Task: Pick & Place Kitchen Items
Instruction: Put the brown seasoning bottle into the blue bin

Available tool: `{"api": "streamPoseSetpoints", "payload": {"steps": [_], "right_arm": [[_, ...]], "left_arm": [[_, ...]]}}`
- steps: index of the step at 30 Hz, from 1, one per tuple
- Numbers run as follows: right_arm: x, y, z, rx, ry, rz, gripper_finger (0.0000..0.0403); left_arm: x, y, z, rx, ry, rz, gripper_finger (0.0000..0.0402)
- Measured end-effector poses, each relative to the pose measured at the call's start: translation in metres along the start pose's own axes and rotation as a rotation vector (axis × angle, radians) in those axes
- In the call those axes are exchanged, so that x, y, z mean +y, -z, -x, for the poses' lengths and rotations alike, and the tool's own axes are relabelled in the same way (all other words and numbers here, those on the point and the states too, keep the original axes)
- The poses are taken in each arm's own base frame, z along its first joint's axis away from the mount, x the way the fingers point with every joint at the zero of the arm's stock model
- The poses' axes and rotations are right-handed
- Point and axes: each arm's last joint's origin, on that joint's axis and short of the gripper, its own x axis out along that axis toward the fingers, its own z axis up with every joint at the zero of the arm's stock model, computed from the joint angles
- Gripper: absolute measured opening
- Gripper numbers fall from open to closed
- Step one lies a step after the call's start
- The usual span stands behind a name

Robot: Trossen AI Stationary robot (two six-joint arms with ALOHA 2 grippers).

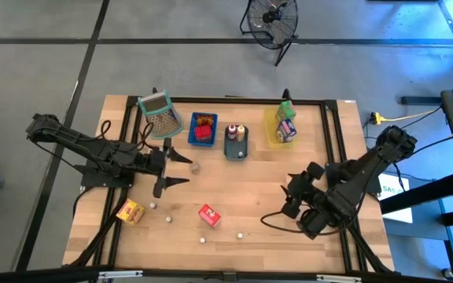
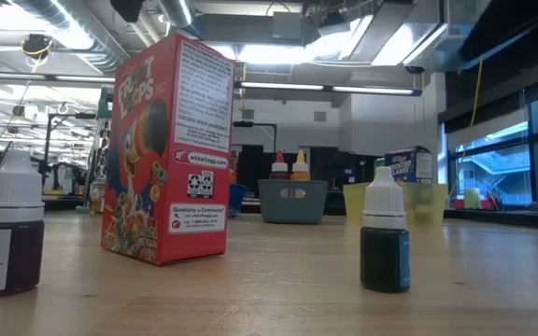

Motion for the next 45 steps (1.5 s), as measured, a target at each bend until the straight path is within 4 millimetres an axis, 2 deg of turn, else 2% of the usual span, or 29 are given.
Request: {"api": "streamPoseSetpoints", "payload": {"steps": [7, 26, 33, 39, 45], "right_arm": [[0.0028, 0.0097, -0.0103, -0.068, 0.021, 0.054, 0.0218], [0.0049, 0.0093, -0.0114, -0.080, 0.010, 0.051, 0.0218], [0.0055, 0.0091, -0.0114, -0.082, 0.006, 0.045, 0.0218], [0.0061, 0.0089, -0.0114, -0.084, 0.001, 0.038, 0.0218], [0.0061, 0.0084, -0.0113, -0.099, 0.006, 0.034, 0.0218]], "left_arm": [[0.0001, 0.0000, -0.0001, -0.001, -0.004, -0.029, 0.0278], [0.0016, -0.0013, 0.0000, -0.015, -0.057, -0.050, 0.0280], [0.0021, -0.0016, 0.0000, -0.018, -0.077, -0.047, 0.0318], [0.0020, 0.0035, -0.0004, 0.019, -0.062, -0.135, 0.0357], [0.0011, 0.0037, -0.0011, 0.017, -0.042, -0.008, 0.0358]]}}
